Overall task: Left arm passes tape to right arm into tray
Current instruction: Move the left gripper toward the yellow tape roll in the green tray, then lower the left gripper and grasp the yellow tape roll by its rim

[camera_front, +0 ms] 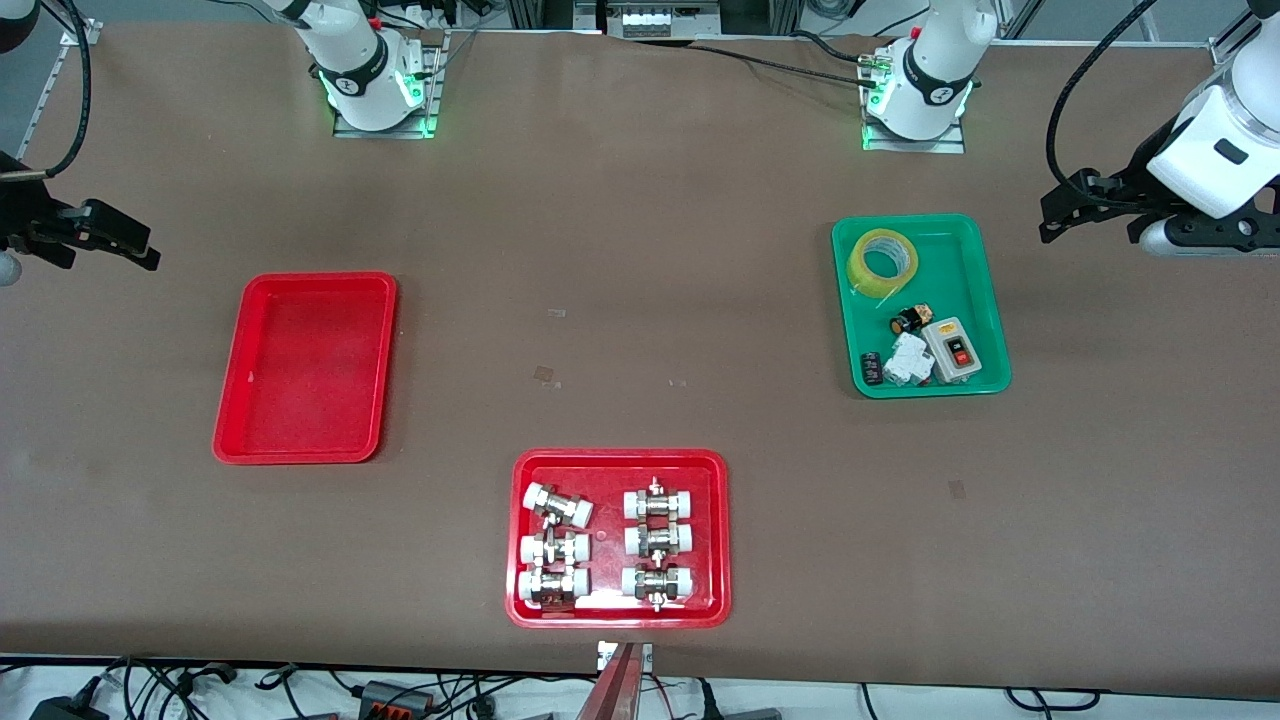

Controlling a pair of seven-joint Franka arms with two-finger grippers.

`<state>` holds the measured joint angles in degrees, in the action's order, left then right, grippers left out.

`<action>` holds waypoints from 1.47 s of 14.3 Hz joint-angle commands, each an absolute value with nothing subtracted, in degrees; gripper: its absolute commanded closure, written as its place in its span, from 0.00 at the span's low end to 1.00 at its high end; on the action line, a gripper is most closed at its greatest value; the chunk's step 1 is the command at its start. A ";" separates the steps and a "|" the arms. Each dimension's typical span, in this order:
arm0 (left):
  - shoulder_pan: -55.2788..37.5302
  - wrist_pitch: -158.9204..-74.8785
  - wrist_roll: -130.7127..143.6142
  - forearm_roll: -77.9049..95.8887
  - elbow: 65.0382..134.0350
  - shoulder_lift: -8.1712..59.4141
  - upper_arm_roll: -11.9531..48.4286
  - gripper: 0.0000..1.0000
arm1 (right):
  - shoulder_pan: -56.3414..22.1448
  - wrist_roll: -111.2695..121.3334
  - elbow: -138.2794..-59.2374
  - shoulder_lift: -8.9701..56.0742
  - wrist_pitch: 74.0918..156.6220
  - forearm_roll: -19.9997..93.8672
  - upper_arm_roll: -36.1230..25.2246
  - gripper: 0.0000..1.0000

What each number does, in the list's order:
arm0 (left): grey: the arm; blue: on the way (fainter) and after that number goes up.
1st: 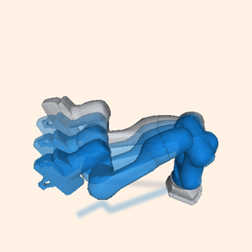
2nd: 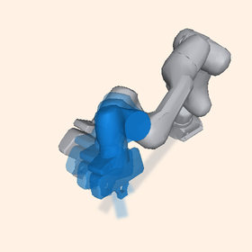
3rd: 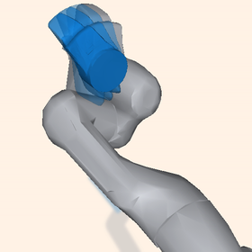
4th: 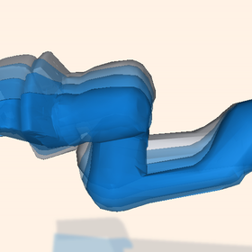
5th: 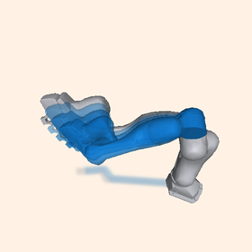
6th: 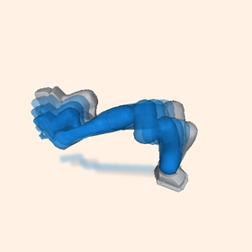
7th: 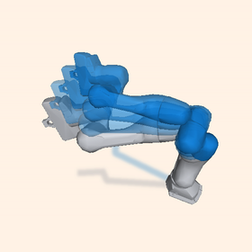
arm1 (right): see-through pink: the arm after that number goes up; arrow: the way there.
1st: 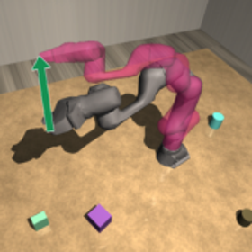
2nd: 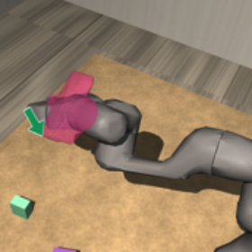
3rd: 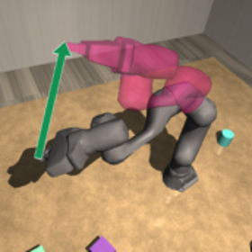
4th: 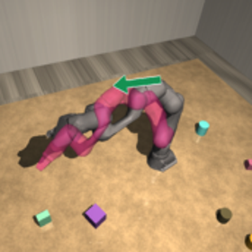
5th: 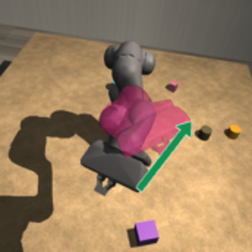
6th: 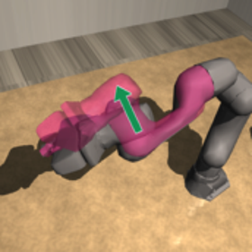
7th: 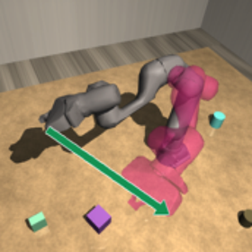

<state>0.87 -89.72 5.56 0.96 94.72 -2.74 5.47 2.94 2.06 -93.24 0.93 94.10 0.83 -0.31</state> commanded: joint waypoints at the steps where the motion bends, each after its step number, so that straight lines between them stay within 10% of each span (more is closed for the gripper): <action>1: 0.70 -89.65 4.48 1.05 95.10 -3.52 5.27 0.00 | 2.90 2.90 -94.48 -0.53 93.78 0.62 -0.18 0.00; 12: 0.53 -82.43 4.22 2.11 105.70 -2.29 5.45 0.00 | 2.90 2.29 -93.96 0.17 94.65 0.70 -0.09 0.00; 21: 1.23 -115.82 4.39 6.24 139.29 -1.68 5.36 0.00 | 2.46 2.29 -93.87 1.05 94.48 0.70 -0.18 0.00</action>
<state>0.94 -111.14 5.32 4.52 134.36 -1.19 5.47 2.70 2.11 -93.40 1.15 94.34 0.83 -0.19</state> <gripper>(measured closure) 0.000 0.000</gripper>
